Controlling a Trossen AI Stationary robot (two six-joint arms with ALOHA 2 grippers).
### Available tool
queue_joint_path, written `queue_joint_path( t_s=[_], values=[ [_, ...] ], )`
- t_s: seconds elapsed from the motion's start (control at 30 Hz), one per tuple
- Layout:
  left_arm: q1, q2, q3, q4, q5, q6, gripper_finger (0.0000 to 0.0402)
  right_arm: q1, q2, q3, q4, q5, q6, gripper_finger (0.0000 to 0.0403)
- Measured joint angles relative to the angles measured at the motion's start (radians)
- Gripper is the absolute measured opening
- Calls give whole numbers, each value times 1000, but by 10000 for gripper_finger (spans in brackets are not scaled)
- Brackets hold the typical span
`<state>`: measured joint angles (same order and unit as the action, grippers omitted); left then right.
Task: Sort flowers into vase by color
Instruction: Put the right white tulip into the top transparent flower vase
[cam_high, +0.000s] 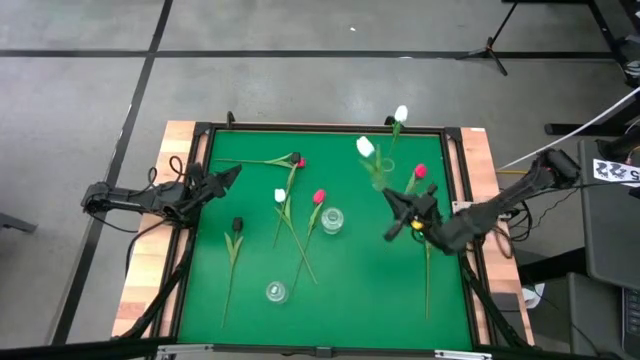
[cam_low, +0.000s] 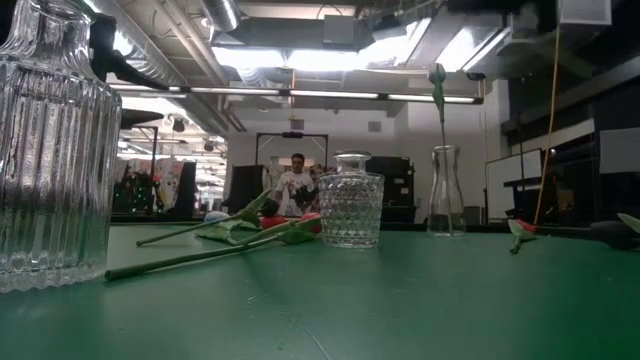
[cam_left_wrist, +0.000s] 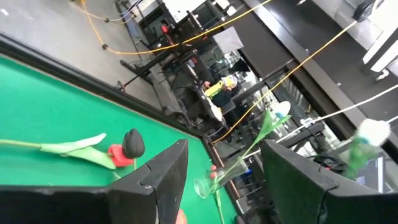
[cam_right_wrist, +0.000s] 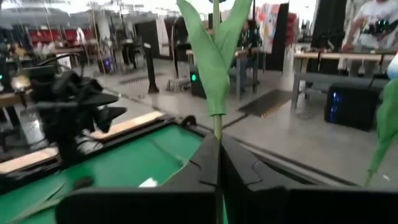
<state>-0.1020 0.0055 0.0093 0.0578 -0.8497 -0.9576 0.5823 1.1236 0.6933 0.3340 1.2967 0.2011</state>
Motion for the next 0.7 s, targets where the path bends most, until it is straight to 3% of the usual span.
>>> queue_joint_path(
  t_s=[0.13,0.23,0.33,0.5,0.7],
  values=[
    [0,0,0,0,0,-6,200,110,13,163,-429,40,255,0],
    [0,0,0,0,0,-6,200,182,47,248,-623,19,318,0],
    [0,0,0,-1,0,-6,200,232,88,297,-727,42,357,0],
    [0,0,0,-1,0,-10,200,246,116,315,-808,225,469,0],
    [0,0,0,-1,1,-5,200,84,186,311,-792,233,446,0]
  ],
)
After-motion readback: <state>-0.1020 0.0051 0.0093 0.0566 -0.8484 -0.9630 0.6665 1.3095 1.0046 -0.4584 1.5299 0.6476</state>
